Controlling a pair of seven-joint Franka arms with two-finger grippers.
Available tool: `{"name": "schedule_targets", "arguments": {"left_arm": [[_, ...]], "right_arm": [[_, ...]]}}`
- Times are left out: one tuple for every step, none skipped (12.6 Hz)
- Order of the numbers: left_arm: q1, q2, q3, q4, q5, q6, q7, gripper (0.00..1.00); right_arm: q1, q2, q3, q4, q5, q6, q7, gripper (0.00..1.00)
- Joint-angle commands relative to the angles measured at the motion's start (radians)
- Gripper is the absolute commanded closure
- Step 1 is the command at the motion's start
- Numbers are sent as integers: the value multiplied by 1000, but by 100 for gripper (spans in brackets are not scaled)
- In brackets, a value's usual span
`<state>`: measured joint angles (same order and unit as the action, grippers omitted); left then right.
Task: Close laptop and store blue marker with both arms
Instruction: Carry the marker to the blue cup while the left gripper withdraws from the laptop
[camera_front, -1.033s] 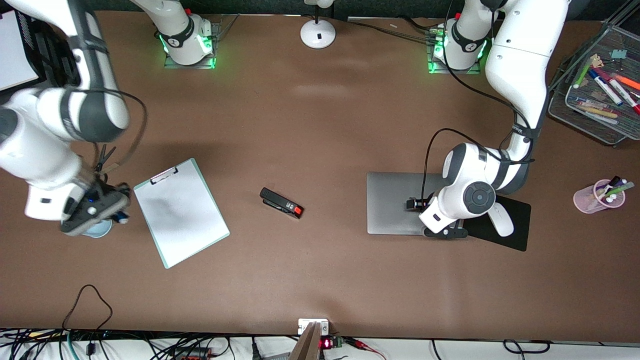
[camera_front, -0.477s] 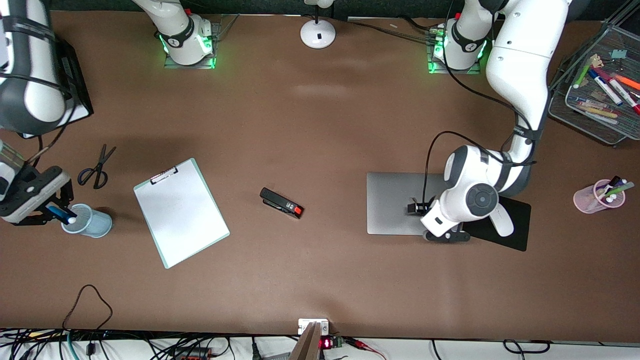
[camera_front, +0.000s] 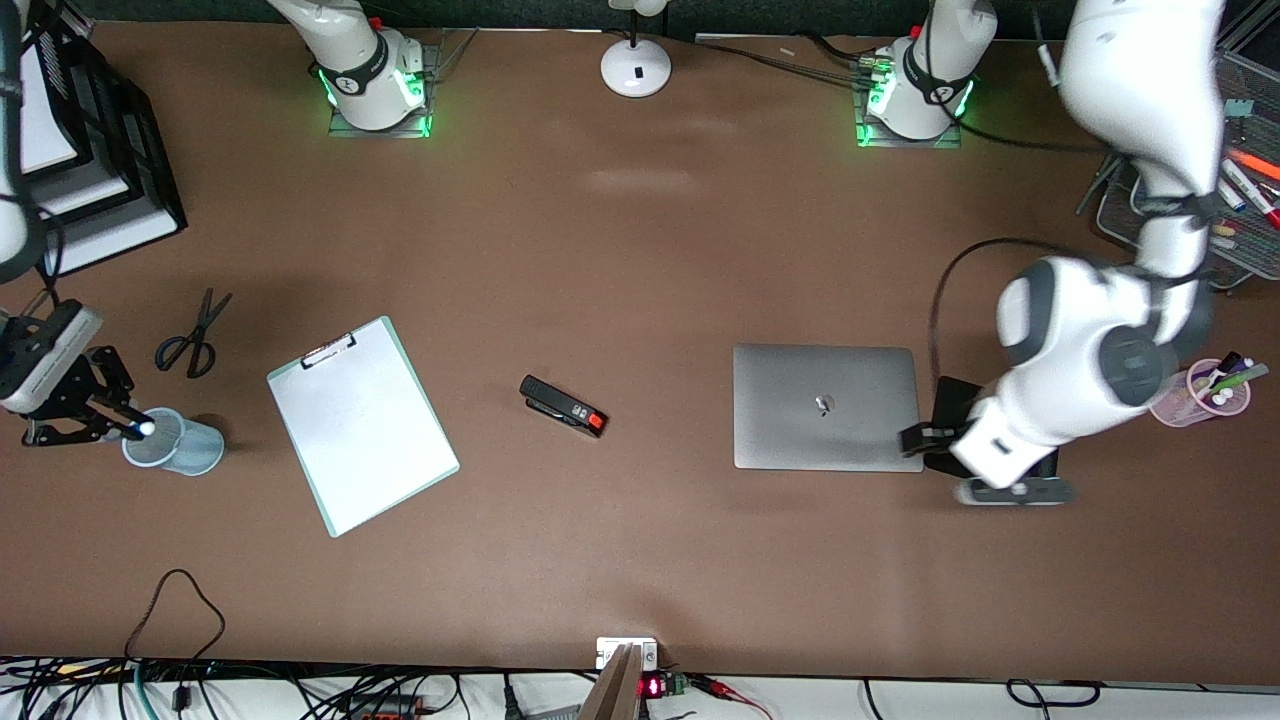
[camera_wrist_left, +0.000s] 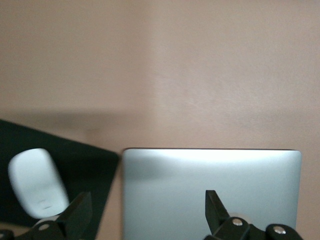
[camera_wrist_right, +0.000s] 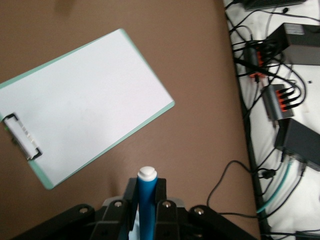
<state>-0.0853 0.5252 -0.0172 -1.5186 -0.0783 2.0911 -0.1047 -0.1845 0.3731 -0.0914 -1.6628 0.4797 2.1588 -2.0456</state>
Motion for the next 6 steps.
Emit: {"name": "schedule_targets", "arguments": {"left_arm": [[45,-105,-6,12,0,-141,31,0],[53,-125,2,43,6,-213,31,0],[59,-146,5,64,27,-273,30,0],[59,-172,6,76,43,-323,25,0],[61,-197,6,80,43,-350,23,0],[67,-226,6,80,43,-371,23,0]], "right_arm": [[-61,27,16,9,52,-63,-144,98],[-76,41,16,9,94,-92,-183,98],[-90,59,16,11,129,-106,-209,98],[-104,75,16,11,155,-125,-229,98],[-110,85,16,23,178,-154,-234,98],[-113,105,16,50,187,-193,-235,98]]}}
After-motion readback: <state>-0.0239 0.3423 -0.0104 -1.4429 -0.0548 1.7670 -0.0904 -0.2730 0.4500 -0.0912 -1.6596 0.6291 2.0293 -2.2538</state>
